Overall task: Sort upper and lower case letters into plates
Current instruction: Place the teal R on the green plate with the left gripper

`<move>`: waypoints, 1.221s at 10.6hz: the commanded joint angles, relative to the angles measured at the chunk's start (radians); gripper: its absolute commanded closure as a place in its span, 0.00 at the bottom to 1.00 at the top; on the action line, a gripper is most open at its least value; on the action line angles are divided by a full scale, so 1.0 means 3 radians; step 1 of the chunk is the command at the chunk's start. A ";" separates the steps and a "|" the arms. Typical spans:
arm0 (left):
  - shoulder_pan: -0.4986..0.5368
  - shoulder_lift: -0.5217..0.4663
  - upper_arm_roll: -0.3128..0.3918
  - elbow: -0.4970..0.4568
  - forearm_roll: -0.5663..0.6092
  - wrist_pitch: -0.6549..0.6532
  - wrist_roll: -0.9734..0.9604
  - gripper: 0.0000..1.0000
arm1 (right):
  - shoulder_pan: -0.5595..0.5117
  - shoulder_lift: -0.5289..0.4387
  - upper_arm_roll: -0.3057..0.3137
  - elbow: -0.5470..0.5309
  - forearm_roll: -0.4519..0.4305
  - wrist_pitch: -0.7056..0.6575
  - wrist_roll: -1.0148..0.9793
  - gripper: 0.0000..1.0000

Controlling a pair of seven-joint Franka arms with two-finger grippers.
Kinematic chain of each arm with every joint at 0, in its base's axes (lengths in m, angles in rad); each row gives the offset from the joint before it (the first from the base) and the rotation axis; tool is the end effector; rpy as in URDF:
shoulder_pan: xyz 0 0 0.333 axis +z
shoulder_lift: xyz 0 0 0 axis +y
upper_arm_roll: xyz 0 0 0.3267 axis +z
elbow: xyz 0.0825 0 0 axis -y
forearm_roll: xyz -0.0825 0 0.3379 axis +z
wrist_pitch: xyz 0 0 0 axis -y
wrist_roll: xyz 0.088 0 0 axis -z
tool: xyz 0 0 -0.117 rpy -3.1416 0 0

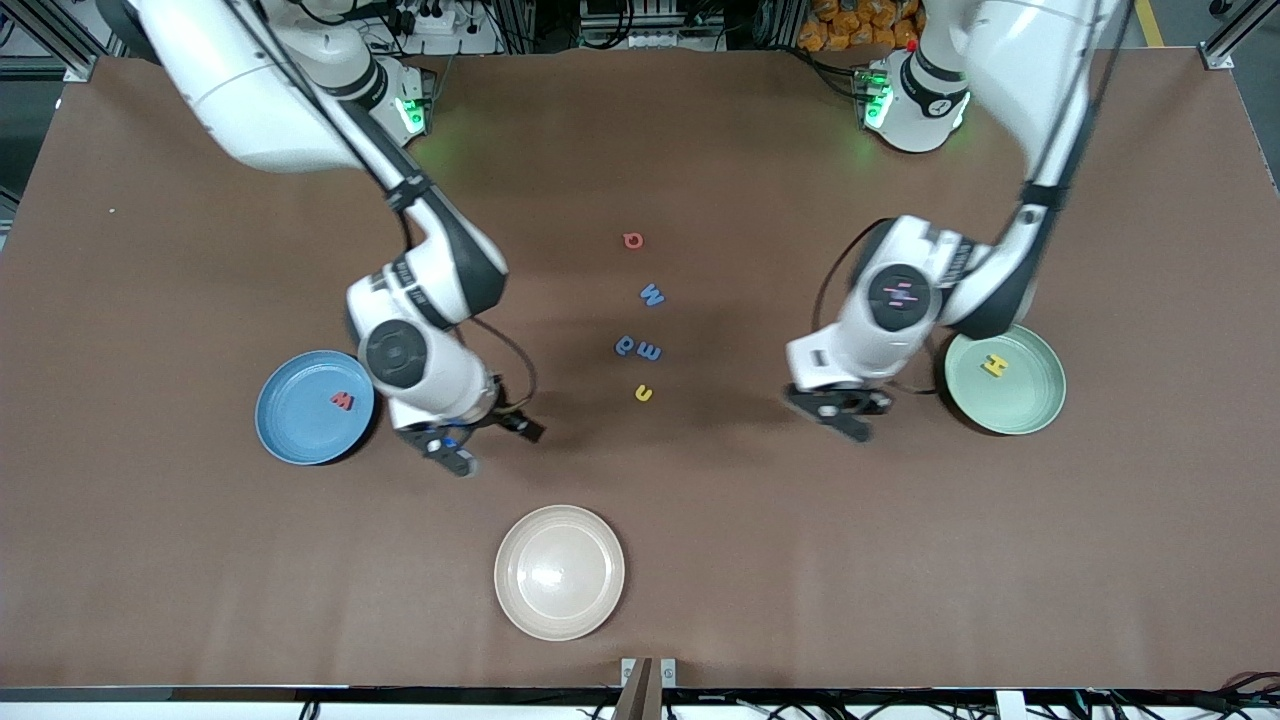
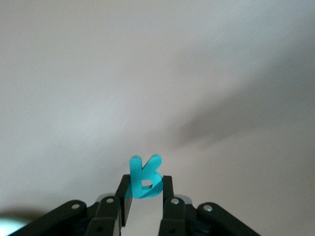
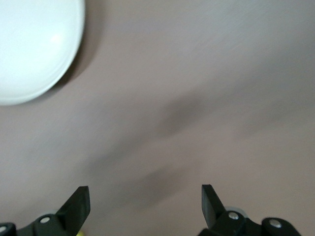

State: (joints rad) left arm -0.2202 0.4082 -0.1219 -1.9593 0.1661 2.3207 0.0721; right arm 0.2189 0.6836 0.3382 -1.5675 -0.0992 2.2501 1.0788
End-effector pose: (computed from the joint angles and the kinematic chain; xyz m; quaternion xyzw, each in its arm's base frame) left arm 0.5523 -0.1879 0.2968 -0.9654 0.2574 0.0158 0.0377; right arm 0.5938 0.3198 0.2882 -0.9621 0.2640 0.0349 0.0590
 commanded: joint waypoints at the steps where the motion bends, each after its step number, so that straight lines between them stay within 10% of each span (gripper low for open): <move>1: 0.0482 -0.0455 -0.0064 -0.0621 0.0075 0.0052 -0.0005 1.00 | 0.0246 0.0211 0.0049 0.0081 0.0003 0.0281 0.0065 0.00; 7: 0.0928 -0.0528 0.0303 -0.0914 0.0070 0.0047 0.0025 1.00 | 0.0671 0.0697 0.0039 0.0658 -0.0032 0.0354 0.0561 0.00; 9: 0.0928 -0.0481 0.0426 -0.0909 0.0065 0.0087 0.0173 0.71 | 0.0778 0.0906 0.0013 0.0934 -0.0038 0.0323 0.0698 0.00; 11: 0.0918 -0.0471 0.0452 -0.0889 0.0065 0.0103 0.0215 0.00 | 0.0901 0.0983 -0.0114 0.1006 -0.0033 0.0287 0.0771 0.00; 13: 0.0806 -0.0512 0.0447 -0.0868 0.0065 0.0103 0.0195 0.00 | 0.0917 0.1029 -0.0120 0.1006 -0.0032 0.0277 0.0822 0.00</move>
State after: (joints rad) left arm 0.0487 0.2760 0.0113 -2.2146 0.1668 2.3460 0.1283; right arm 0.4767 0.9634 0.3129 -1.3142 -0.1011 2.3553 1.2909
